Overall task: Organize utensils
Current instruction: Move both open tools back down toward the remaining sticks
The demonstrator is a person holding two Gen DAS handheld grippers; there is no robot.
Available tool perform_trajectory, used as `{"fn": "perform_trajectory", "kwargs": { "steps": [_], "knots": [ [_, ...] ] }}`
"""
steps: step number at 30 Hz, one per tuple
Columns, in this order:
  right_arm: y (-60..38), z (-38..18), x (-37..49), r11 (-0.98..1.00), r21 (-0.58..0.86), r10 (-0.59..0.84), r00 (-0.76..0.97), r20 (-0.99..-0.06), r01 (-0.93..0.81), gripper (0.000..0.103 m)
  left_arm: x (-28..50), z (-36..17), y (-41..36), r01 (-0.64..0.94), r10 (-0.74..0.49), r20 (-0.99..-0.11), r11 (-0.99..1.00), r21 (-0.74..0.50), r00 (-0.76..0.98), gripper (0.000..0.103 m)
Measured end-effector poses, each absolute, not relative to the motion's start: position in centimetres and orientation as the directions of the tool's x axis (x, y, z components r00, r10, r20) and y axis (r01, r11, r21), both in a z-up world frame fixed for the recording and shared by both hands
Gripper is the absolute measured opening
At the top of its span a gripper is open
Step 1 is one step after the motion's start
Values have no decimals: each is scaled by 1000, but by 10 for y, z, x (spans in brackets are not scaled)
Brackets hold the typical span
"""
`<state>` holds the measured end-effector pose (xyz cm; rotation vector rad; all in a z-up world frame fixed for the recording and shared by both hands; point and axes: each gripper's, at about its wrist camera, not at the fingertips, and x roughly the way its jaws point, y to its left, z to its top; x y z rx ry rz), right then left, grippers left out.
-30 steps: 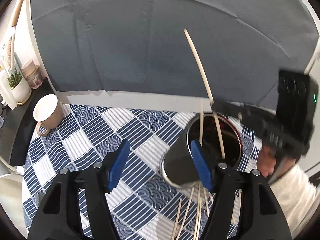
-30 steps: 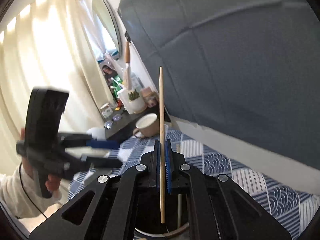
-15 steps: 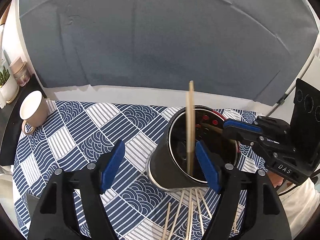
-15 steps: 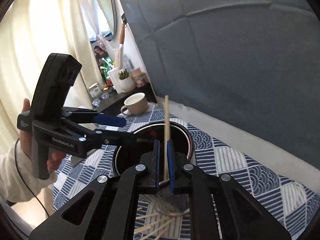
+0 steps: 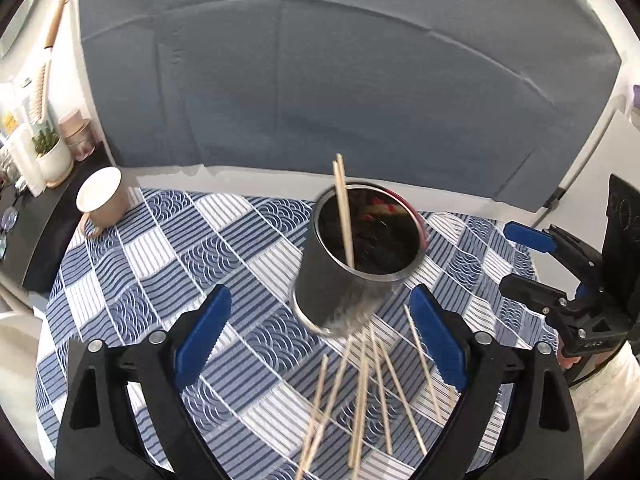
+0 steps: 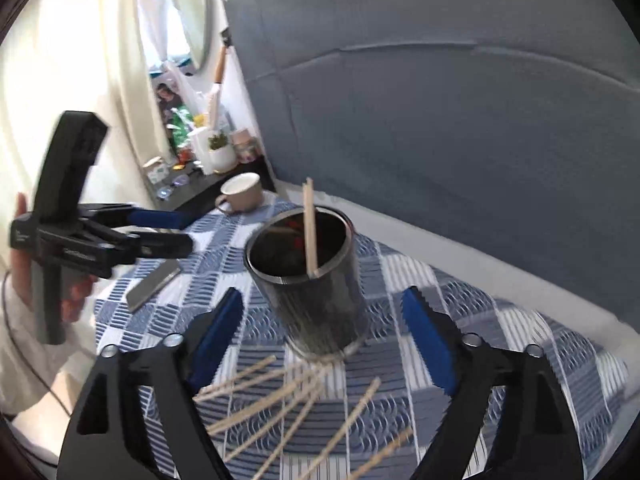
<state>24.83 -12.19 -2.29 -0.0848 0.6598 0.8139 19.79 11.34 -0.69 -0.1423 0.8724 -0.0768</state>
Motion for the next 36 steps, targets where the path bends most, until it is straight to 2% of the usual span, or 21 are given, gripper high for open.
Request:
{"fn": "perform_trajectory", "kwargs": {
  "steps": [3,8,16,22,36],
  "knots": [
    [-136,-24,231,721,163,618,519,-590,-674,84,175,-5,106,1,-114,-757,989,-148,644,92],
    [-156,-32,207,749,145,581,536,-612,-646,85,142,-13,95,-9,-82,-770,994,-113,633,92],
    [-177,-56,185,770,139,543,526,-655,-622,85,113,-42,92,-41,-87,-809,990,-136,581,93],
    [-185,-79,179,805,138,489,515,-704,-577,85,116,-74,94,-23,-127,-837,986,-164,532,93],
    [-165,-148,197,911,165,336,447,-829,-379,85,159,-156,122,73,-156,-920,988,-139,358,93]
  ]
}}
